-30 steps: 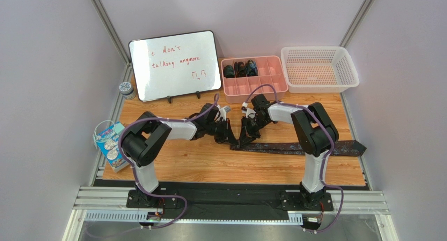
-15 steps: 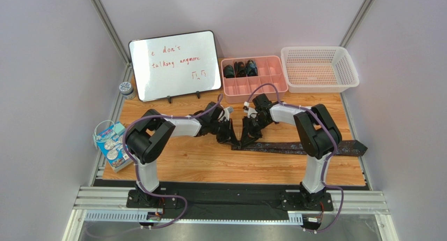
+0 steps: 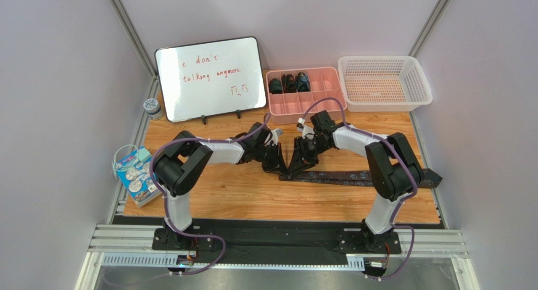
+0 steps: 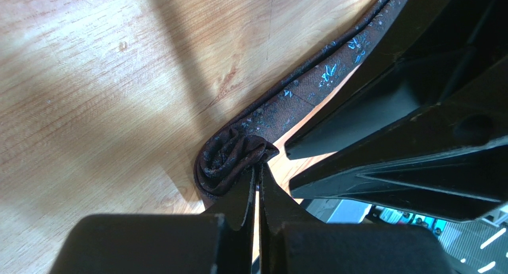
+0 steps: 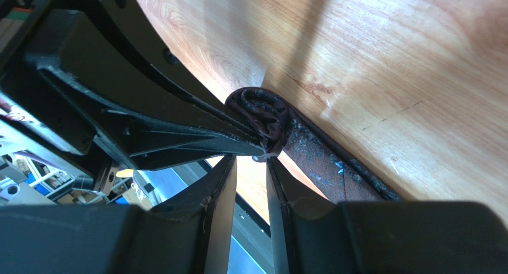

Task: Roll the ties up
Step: Roll the tie at the center of the board.

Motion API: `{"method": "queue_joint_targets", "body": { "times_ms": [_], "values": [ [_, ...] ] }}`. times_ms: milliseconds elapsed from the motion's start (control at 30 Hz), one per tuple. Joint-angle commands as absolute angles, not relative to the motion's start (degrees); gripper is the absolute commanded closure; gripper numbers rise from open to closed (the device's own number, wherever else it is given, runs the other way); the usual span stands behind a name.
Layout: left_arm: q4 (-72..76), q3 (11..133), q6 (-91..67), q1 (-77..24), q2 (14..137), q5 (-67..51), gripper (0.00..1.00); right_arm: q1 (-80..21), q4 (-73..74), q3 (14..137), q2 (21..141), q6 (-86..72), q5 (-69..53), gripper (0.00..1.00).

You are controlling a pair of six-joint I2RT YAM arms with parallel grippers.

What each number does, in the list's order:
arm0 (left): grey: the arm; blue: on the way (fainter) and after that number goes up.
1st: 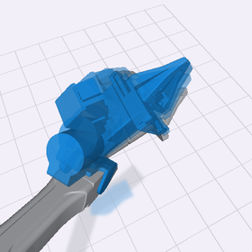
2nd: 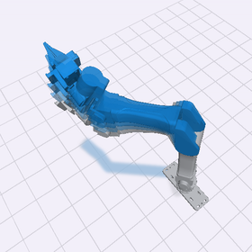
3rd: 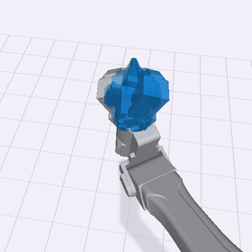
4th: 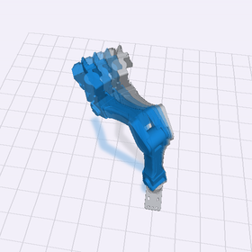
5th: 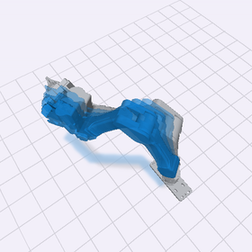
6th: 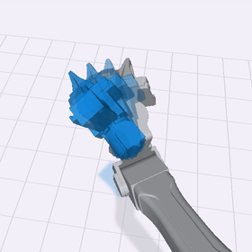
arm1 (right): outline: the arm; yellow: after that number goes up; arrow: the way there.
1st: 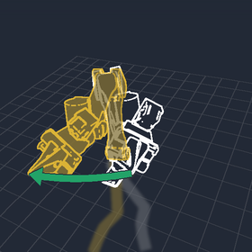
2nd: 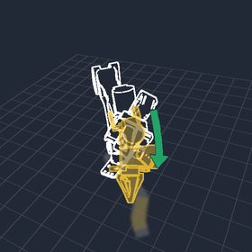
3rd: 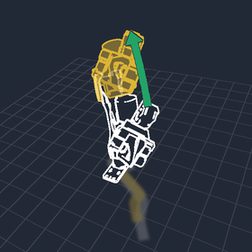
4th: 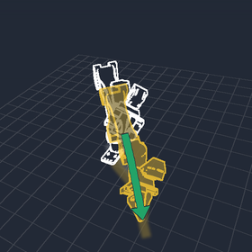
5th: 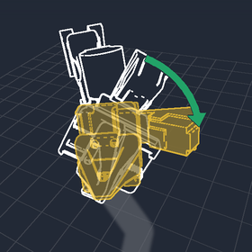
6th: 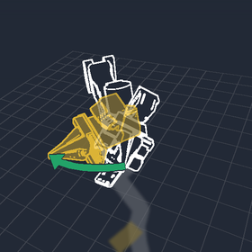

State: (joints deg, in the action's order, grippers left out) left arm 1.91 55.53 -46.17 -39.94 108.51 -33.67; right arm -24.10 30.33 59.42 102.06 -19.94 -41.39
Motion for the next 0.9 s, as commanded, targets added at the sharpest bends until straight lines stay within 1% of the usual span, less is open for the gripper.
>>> {"method": "queue_joint_targets", "body": {
  "times_ms": [0, 267, 567, 633, 733, 767, 833, 867],
  "values": [
    [-7.91, 52.12, -41.75, -39.90, 113.82, -19.42, 1.00, -24.26, 26.54, 58.80, 103.62, -21.27, -42.37, 0.69],
    [-7.12, 51.94, -41.66, -39.73, 113.91, -20.30, 1.00, -24.26, 24.61, 58.71, 106.08, -22.50, -40.78, 0.70],
    [-6.15, 51.86, -42.19, -39.64, 113.73, -21.18, 1.00, -24.17, 22.15, 58.54, 108.19, -24.87, -42.80, 0.78],
    [-5.89, 51.59, -42.27, -39.46, 113.73, -21.36, 1.00, -24.26, 22.15, 58.53, 108.28, -24.79, -43.42, 0.82],
    [-4.67, 51.50, -42.45, -39.29, 113.64, -21.97, 1.00, -24.26, 22.24, 58.45, 108.19, -24.26, -44.12, 0.91],
    [-4.40, 51.24, -42.63, -39.20, 113.47, -22.58, 1.00, -24.26, 22.24, 58.62, 108.19, -24.00, -44.03, 1.00],
    [-1.69, 50.72, -43.41, -38.94, 112.86, -23.37, 1.00, -24.17, 22.50, 58.71, 108.11, -23.47, -43.07, 1.00],
    [-0.36, 49.76, -43.85, -38.85, 112.59, -25.55, 0.96, -24.26, 22.59, 58.71, 108.02, -23.21, -42.54, 1.00]
  ]
}}
